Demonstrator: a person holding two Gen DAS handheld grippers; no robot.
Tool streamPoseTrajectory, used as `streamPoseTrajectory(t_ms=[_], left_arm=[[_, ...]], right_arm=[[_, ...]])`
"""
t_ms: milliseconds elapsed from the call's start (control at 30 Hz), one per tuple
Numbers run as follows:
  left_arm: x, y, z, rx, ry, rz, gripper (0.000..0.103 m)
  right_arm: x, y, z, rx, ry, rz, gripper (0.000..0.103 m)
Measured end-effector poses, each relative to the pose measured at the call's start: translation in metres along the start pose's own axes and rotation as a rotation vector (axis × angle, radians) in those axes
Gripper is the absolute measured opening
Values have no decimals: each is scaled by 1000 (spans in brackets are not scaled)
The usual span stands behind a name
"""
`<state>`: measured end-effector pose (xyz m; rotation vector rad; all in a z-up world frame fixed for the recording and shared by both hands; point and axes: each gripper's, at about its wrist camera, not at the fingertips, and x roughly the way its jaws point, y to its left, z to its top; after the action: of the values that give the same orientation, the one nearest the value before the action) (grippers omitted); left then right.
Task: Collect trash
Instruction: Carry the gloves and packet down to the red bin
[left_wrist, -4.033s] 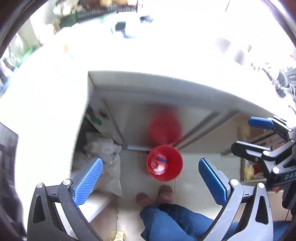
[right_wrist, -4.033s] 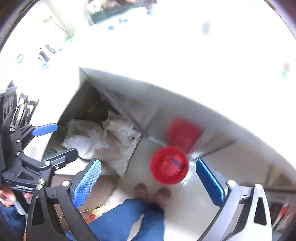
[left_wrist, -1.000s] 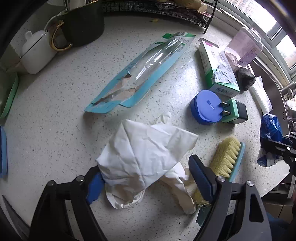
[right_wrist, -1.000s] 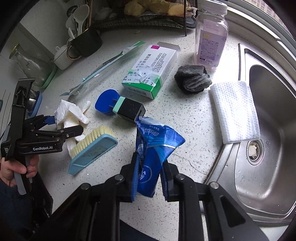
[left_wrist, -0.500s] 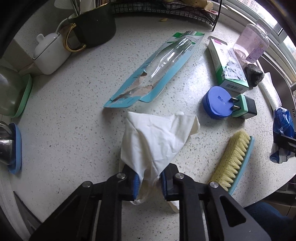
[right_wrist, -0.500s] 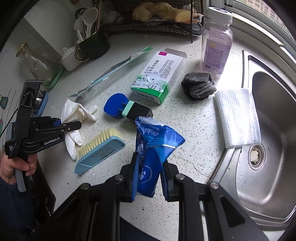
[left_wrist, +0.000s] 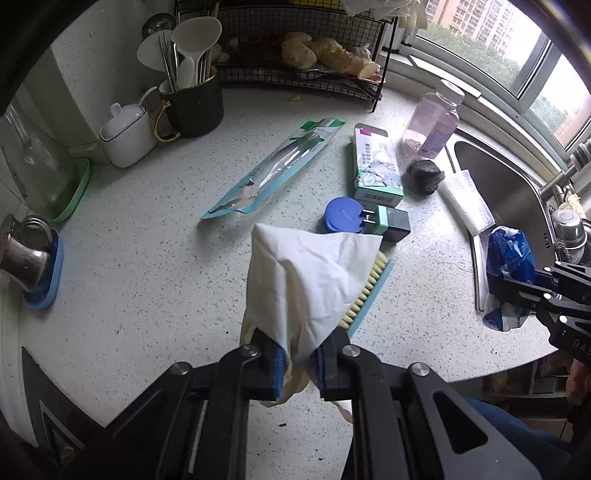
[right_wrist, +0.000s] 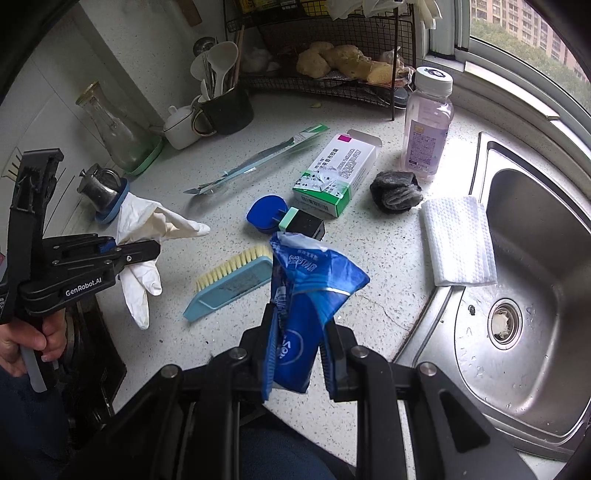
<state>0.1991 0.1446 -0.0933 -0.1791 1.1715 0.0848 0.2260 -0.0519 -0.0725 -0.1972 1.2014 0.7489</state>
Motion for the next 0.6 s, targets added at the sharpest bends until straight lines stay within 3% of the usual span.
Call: streamPoseTrajectory(t_ms=[300,600], left_arm=[[-44,-72,-45,59,-58,-20,11],[-82,-137,-119,61,-66,-36,11]], right_arm=[[-49,-6,-61,-9,-44,11,19],[-99,-10,-138,-39,-80,20,19]])
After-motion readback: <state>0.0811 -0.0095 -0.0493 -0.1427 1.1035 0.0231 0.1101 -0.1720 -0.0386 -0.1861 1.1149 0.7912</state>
